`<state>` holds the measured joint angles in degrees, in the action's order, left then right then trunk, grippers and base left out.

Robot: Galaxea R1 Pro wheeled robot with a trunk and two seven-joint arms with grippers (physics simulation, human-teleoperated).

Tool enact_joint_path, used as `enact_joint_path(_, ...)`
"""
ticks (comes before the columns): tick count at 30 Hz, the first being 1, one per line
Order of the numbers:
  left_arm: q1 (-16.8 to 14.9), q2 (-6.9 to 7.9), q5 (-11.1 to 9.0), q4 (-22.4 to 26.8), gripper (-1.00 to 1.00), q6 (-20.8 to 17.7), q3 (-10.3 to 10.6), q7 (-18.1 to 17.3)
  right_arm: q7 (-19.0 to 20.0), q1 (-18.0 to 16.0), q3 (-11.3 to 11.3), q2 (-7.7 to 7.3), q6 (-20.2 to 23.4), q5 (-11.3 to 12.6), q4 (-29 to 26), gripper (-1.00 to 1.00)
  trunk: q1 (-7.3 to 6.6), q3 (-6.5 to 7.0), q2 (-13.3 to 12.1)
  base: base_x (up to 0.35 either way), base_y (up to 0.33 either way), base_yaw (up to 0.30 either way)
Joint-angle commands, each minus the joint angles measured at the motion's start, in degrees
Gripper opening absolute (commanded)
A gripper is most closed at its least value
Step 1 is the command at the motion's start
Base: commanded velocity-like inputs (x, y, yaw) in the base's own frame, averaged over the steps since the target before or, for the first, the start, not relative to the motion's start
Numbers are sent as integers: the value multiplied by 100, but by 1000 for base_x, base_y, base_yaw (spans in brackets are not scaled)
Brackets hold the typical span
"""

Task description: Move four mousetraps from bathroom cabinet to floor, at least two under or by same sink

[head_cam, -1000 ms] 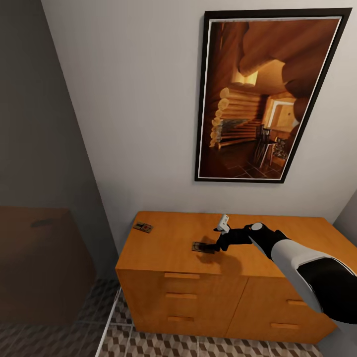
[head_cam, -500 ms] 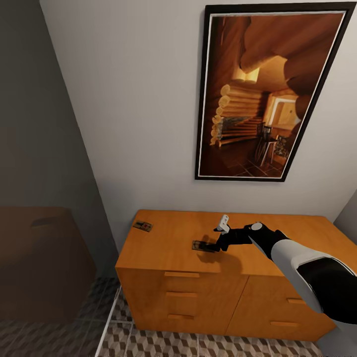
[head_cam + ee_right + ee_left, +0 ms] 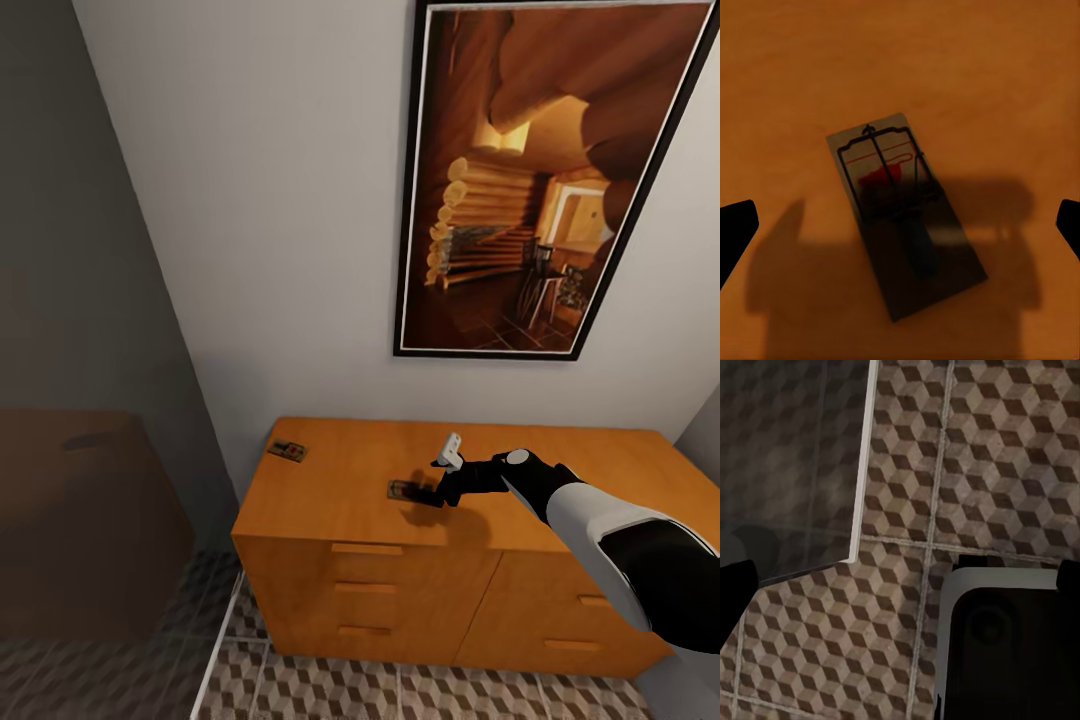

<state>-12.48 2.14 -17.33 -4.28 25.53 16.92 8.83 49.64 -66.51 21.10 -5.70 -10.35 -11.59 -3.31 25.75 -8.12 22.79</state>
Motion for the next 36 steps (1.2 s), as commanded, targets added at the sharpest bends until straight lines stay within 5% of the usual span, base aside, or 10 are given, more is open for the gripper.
enact_joint_path(1,-9,-3,-25,-20,100,31,49,14,2,-4,-13,-2,-46,-61,-3,100,3,-21,13,0,0,0)
enact_joint_path(36,-9,-3,-25,-20,100,31,49,14,33,-2,-19,-10,-72,-54,-3,100,3,-229,13,0,0,0)
